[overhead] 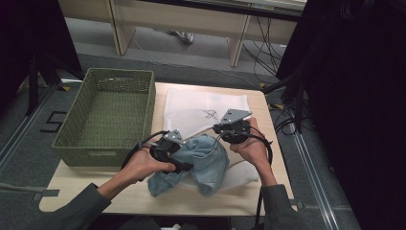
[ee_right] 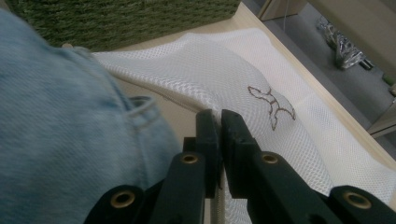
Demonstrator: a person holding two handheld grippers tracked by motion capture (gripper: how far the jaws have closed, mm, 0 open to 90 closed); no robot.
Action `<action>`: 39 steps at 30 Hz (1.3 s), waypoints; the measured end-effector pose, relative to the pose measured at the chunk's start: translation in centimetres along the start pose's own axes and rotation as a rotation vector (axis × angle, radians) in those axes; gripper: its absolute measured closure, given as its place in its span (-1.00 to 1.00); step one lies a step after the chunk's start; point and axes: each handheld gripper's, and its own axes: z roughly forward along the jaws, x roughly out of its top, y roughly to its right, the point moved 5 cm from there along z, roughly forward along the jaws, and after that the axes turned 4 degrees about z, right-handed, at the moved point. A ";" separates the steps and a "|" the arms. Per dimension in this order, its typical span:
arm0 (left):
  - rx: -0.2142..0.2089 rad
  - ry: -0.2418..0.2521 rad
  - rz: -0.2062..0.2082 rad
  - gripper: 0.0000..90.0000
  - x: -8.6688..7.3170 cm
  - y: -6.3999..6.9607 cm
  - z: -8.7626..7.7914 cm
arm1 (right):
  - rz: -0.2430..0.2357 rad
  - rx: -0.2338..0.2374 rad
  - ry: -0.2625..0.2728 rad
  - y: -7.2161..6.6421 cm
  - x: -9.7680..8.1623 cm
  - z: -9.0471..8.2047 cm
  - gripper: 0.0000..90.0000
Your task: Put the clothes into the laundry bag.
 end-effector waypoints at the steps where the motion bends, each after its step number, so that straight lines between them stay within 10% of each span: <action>1: 0.014 -0.010 -0.004 0.16 0.2 -0.2 0.2 | 0.000 0.001 0.002 0.0 0.1 0.0 0.93; 5: 0.092 -0.041 0.011 0.16 0.8 -1.5 1.1 | 0.004 -0.001 0.000 0.0 0.1 -0.2 0.93; 6: 0.166 -0.052 0.014 0.16 0.8 -1.8 1.5 | -0.006 -0.007 0.007 0.1 0.3 -0.2 0.93; 11: 0.213 -0.085 0.026 0.15 0.9 -2.5 1.5 | -0.010 -0.008 0.009 -0.3 0.5 -0.5 0.94; 17: 0.419 -0.107 0.079 0.15 1.9 -3.5 3.0 | -0.016 -0.017 0.030 -0.4 1.2 -0.8 0.94; 26: 0.374 -0.018 -0.107 -0.02 1.9 -5.7 8.5 | -0.018 0.003 -0.001 -0.8 0.8 -0.4 0.94; 36: 0.256 0.048 -0.151 -0.56 1.7 -4.0 5.5 | 0.006 0.004 -0.028 -0.5 -0.4 0.2 0.94; 39: 0.228 0.068 -0.105 -0.63 1.7 -2.9 3.7 | 0.009 0.008 -0.034 -0.6 -0.6 0.4 0.94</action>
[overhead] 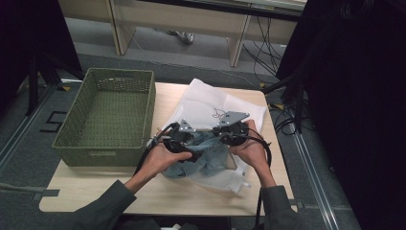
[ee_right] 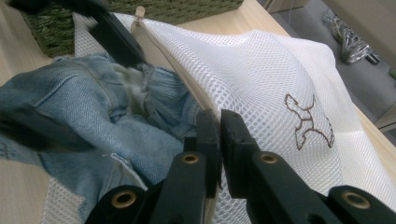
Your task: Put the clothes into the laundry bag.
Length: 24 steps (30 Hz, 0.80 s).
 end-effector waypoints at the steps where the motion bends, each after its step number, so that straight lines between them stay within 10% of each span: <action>1: 0.001 0.005 0.010 -0.66 0.0 0.1 -0.5 | 0.000 0.001 -0.002 0.0 0.0 0.0 0.94; 5: 0.018 -0.008 0.044 -0.68 -0.5 0.6 -2.1 | -0.010 0.004 0.004 0.1 0.0 0.1 0.93; 9: 0.047 -0.031 0.163 -0.67 -2.4 0.7 -3.0 | -0.003 -0.003 0.001 0.2 -0.1 0.0 0.93; 13: -0.020 -0.080 0.114 -0.67 -5.6 1.0 -2.0 | -0.004 0.002 -0.006 -0.1 -0.1 0.1 0.93; 16: 0.010 -0.098 0.103 -0.64 -7.0 1.0 0.1 | -0.008 0.003 -0.010 -0.2 0.0 0.2 0.93; 19: -0.003 -0.116 0.163 0.24 -7.0 0.6 1.2 | -0.025 0.011 -0.021 -0.6 0.1 0.5 0.93; 24: 0.046 -0.058 0.129 0.62 -5.0 0.1 1.5 | -0.035 0.017 -0.017 -0.9 0.4 0.6 0.94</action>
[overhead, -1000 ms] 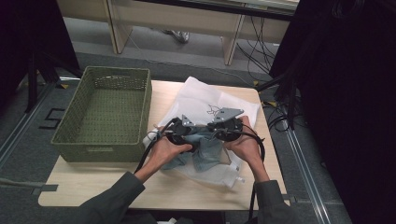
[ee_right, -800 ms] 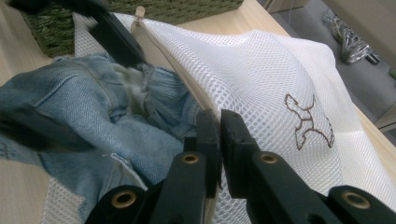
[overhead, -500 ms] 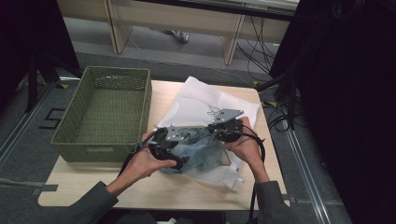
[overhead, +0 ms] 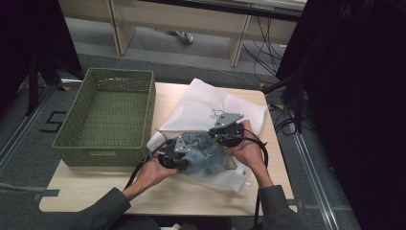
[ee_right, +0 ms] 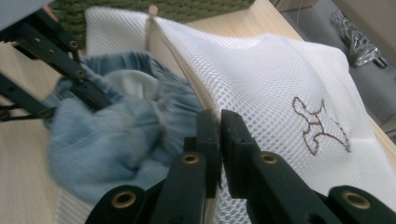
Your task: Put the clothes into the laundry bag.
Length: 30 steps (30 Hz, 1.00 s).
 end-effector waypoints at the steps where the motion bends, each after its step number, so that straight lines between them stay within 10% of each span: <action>1: 0.003 0.014 0.005 0.64 0.7 -0.3 -0.2 | 0.002 0.008 0.009 -0.3 0.3 -0.2 0.94; 7: 0.065 0.073 -0.028 0.65 5.1 -2.5 0.8 | -0.005 0.017 0.041 -0.4 1.1 -0.9 0.94; 8: 0.089 0.129 -0.115 0.64 5.4 -2.6 2.0 | -0.007 0.014 0.038 -0.3 1.0 -0.9 0.94; 9: 0.089 0.129 -0.115 0.63 5.4 -2.6 2.0 | -0.007 0.014 0.038 -0.3 1.0 -0.9 0.94; 10: 0.087 0.078 -0.079 0.63 4.9 -3.3 2.5 | -0.006 0.012 0.035 -0.2 0.9 -0.8 0.94; 15: 0.060 0.052 -0.154 0.38 2.9 -3.8 4.7 | 0.018 0.018 0.002 0.0 -0.2 0.1 0.94; 19: 0.047 0.051 -0.146 -0.23 2.2 -3.4 3.1 | 0.018 0.020 -0.006 0.1 -0.5 0.1 0.93; 26: 0.012 0.074 -0.125 -0.53 0.6 -1.9 -1.4 | 0.017 0.015 -0.004 -0.1 -0.5 0.0 0.93; 30: 0.017 0.020 -0.105 -0.60 -1.4 -0.7 -0.9 | 0.012 0.016 -0.005 -0.2 -0.4 0.1 0.93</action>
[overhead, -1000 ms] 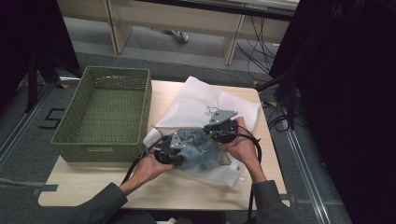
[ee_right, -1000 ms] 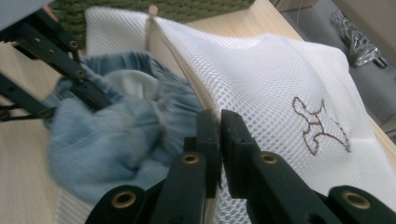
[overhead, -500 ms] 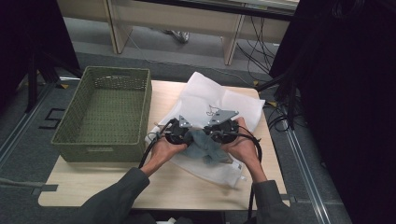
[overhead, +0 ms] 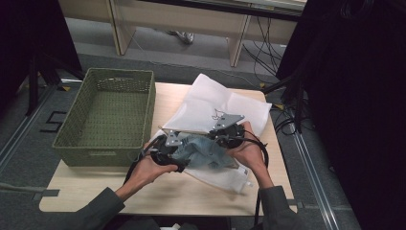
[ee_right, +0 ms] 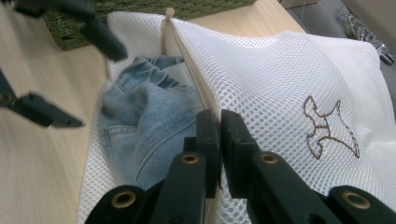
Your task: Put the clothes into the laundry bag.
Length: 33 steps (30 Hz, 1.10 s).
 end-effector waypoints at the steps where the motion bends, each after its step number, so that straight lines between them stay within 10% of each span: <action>1: -0.003 -0.029 -0.001 -0.60 -0.6 0.2 0.6 | -0.013 0.005 0.003 0.0 0.1 0.0 0.93; 7: 0.052 -0.040 0.024 -0.61 -0.7 0.2 3.8 | -0.008 0.008 0.008 -0.3 0.3 -0.2 0.93; 10: 0.104 -0.027 0.079 0.04 0.3 0.1 5.2 | -0.009 0.017 -0.001 -0.5 0.3 0.0 0.93; 12: 0.098 0.017 0.031 0.68 1.4 0.0 5.5 | -0.017 0.013 0.003 -0.7 0.3 0.3 0.94; 14: 0.114 0.040 0.028 0.74 2.0 -0.3 5.2 | -0.011 0.017 0.005 -0.8 0.3 0.1 0.94; 15: 0.152 0.125 -0.026 0.74 3.1 -0.6 5.2 | -0.011 0.017 0.005 -0.8 0.3 0.1 0.94; 16: 0.158 0.102 0.017 0.76 3.8 -1.4 4.5 | -0.026 0.031 0.007 -0.7 0.6 -0.3 0.94; 17: 0.178 0.151 -0.037 0.76 4.7 -1.8 4.4 | -0.026 0.031 0.007 -0.7 0.6 -0.3 0.94; 20: 0.196 0.170 -0.027 0.76 6.3 -2.8 4.7 | -0.025 0.030 0.040 -0.6 1.0 -0.7 0.94; 26: 0.149 0.088 -0.081 0.64 4.4 -3.3 8.0 | -0.002 0.036 0.001 -0.6 0.0 0.3 0.94; 33: 0.113 0.061 -0.063 0.01 3.3 -3.4 5.7 | -0.011 0.054 -0.020 -0.9 -0.7 1.1 0.94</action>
